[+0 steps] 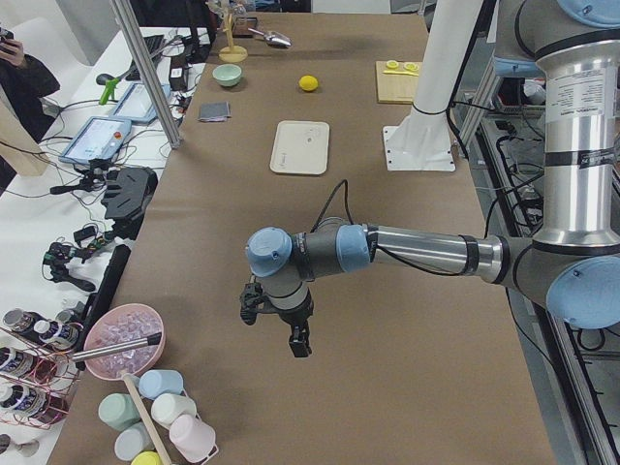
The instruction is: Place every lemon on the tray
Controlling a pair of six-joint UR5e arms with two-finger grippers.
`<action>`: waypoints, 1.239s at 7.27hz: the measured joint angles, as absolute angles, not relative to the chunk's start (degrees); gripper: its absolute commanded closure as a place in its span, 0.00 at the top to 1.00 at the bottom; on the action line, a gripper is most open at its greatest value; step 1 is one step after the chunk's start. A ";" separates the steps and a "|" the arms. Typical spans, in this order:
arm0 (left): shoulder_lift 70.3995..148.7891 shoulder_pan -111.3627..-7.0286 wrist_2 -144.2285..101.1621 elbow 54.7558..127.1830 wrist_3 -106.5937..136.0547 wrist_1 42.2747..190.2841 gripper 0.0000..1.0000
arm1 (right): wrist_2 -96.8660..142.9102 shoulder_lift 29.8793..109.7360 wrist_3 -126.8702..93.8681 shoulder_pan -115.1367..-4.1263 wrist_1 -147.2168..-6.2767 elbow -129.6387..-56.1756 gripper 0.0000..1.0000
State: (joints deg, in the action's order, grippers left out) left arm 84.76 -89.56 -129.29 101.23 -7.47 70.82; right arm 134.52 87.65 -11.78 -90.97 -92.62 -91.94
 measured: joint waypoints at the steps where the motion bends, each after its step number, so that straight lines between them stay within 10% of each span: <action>1: 84.89 -89.55 -129.27 101.32 -7.45 70.71 0.98 | 134.54 87.64 -11.78 -90.93 -92.63 -91.91 1.00; 9: 87.02 -85.32 -132.13 103.60 6.86 75.55 0.98 | 138.41 84.32 -16.10 -84.06 -92.80 -91.93 1.00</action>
